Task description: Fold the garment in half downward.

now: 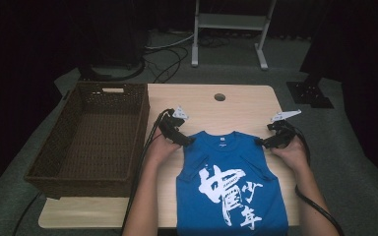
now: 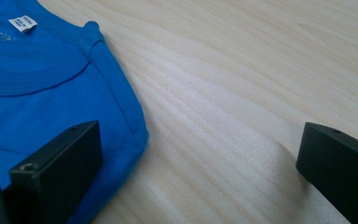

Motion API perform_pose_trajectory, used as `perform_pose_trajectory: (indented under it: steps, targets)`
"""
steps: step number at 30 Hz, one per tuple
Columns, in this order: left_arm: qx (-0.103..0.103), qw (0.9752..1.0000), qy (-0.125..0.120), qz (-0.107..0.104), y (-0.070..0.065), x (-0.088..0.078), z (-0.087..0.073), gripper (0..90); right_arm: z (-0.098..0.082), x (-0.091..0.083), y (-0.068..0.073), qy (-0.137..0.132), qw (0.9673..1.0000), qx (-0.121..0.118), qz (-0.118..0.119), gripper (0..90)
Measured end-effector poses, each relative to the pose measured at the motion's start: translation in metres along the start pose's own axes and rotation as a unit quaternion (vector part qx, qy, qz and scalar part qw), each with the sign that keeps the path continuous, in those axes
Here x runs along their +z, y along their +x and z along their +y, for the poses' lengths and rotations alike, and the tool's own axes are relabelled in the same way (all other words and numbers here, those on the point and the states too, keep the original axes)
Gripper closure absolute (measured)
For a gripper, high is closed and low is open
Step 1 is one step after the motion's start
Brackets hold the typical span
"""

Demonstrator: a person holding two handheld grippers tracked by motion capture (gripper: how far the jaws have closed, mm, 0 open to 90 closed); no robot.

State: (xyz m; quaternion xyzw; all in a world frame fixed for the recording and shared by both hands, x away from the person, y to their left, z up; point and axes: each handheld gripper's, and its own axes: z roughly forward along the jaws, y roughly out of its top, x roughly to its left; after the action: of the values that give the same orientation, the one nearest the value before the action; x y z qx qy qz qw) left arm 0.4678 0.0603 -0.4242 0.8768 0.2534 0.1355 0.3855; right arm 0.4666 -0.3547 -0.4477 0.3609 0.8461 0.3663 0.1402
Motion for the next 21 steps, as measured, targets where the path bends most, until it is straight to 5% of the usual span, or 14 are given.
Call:
perform_pose_trajectory:
  steps: [4,12,21]
  targets:
    - [-0.001,0.9999,-0.011,-0.006,0.005,0.0019,-0.0023,6.5,0.0,0.0,0.0,0.0,1.0,0.0,0.0,0.0]
    - [0.004,0.9992,-0.009,-0.039,0.0071,0.0044,-0.0069,36.0,0.0,0.0,0.0001,0.0,1.0,0.0,0.0,0.0]
    - [-0.007,0.9988,0.004,-0.048,0.0044,0.008,-0.0093,46.6,0.0,0.0,0.0001,0.0,1.0,0.0,0.0,0.0]
